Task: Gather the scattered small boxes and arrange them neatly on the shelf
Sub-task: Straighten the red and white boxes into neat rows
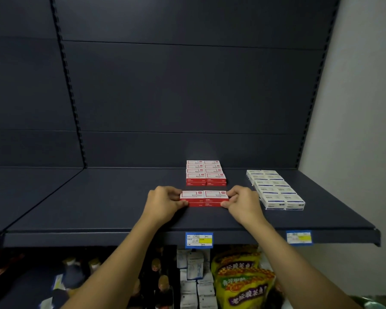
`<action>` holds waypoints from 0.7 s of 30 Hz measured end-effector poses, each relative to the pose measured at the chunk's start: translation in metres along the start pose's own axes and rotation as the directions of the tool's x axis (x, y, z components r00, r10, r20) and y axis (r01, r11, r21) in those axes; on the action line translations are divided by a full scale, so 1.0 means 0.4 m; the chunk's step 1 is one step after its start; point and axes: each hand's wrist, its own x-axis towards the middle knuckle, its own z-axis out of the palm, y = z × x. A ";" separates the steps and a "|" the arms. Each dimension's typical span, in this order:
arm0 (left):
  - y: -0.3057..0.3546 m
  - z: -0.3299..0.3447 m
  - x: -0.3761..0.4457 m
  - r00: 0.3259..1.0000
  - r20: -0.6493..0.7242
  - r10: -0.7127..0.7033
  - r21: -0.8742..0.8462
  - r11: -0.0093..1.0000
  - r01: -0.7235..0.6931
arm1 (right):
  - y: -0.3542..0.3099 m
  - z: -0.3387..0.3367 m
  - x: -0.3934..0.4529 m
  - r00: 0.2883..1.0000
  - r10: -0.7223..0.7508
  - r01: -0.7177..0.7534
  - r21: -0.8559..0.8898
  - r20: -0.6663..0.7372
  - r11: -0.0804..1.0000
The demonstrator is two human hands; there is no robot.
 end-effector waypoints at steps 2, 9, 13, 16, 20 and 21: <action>-0.001 -0.008 -0.021 1.000 0.012 0.003 -0.001 1.000 -0.003 | 0.002 -0.008 -0.019 1.000 -0.010 0.010 0.017 0.005 1.000; -0.006 -0.042 -0.075 0.999 0.029 0.029 -0.004 1.000 -0.029 | 0.011 -0.024 -0.055 0.998 -0.055 0.054 0.024 0.041 0.998; 0.005 -0.070 -0.064 0.992 0.124 0.023 0.071 0.997 -0.032 | 0.003 -0.048 -0.047 0.991 -0.047 0.050 -0.016 0.125 0.999; 0.025 -0.084 -0.038 0.964 0.263 0.033 0.145 0.987 -0.073 | -0.004 -0.076 -0.020 0.963 -0.015 0.032 -0.058 0.268 0.998; 0.060 -0.077 -0.013 0.915 0.394 0.090 0.184 0.967 -0.175 | -0.030 -0.092 0.004 0.907 -0.030 0.077 -0.095 0.420 0.992; 0.066 -0.073 -0.008 0.900 0.427 0.094 0.188 0.964 -0.190 | -0.036 -0.092 0.009 0.893 -0.042 0.095 -0.097 0.448 0.991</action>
